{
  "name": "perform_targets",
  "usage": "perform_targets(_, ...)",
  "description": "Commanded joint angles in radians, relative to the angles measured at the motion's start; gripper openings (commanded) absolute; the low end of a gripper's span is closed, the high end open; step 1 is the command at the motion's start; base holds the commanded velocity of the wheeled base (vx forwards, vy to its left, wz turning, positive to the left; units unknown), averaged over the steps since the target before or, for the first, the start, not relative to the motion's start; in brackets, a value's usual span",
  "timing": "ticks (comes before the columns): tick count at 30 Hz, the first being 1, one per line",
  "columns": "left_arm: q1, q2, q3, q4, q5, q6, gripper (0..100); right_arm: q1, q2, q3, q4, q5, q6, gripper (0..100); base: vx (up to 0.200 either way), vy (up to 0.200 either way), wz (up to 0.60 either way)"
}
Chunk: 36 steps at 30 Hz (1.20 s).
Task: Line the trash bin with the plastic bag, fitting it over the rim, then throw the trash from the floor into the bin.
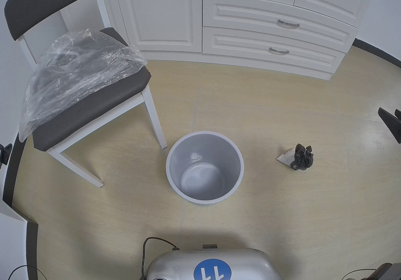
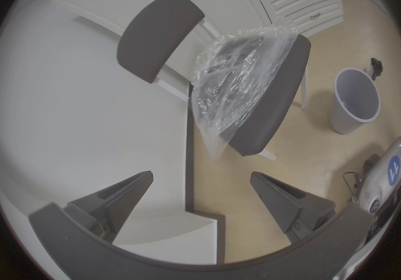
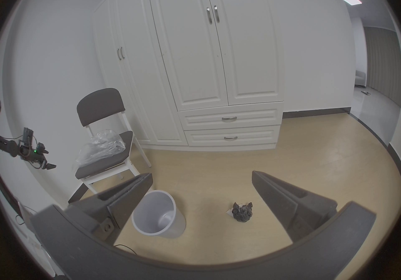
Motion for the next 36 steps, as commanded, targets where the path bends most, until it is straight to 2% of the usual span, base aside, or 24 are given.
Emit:
perform_targets(1, 0.162, 0.189, -0.027, -0.073, -0.212, 0.02, 100, 0.021, 0.045, -0.009, -0.008, -0.001, 0.002, 100, 0.0, 0.0, 0.0)
perform_targets(5, 0.222, 0.261, -0.029, -0.137, -0.281, 0.018, 100, 0.021, 0.045, -0.01, -0.008, -0.001, 0.002, 100, 0.0, 0.0, 0.0)
perform_targets(12, 0.274, 0.331, -0.019, -0.208, -0.325, 0.013, 100, 0.021, 0.064, -0.01, -0.009, 0.001, 0.005, 100, 0.0, 0.0, 0.0)
perform_targets(20, 0.28, 0.411, -0.022, -0.229, -0.325, 0.003, 100, 0.021, 0.08, -0.012, -0.011, 0.002, 0.021, 100, 0.0, 0.0, 0.0)
perform_targets(28, 0.285, 0.535, -0.029, -0.446, -0.319, -0.048, 100, 0.021, 0.082, -0.016, -0.012, 0.002, 0.041, 100, 0.0, 0.0, 0.0)
perform_targets(36, 0.306, 0.583, -0.044, -0.464, -0.324, -0.077, 100, 0.014, 0.097, -0.012, -0.038, 0.002, 0.044, 100, 0.0, 0.0, 0.0)
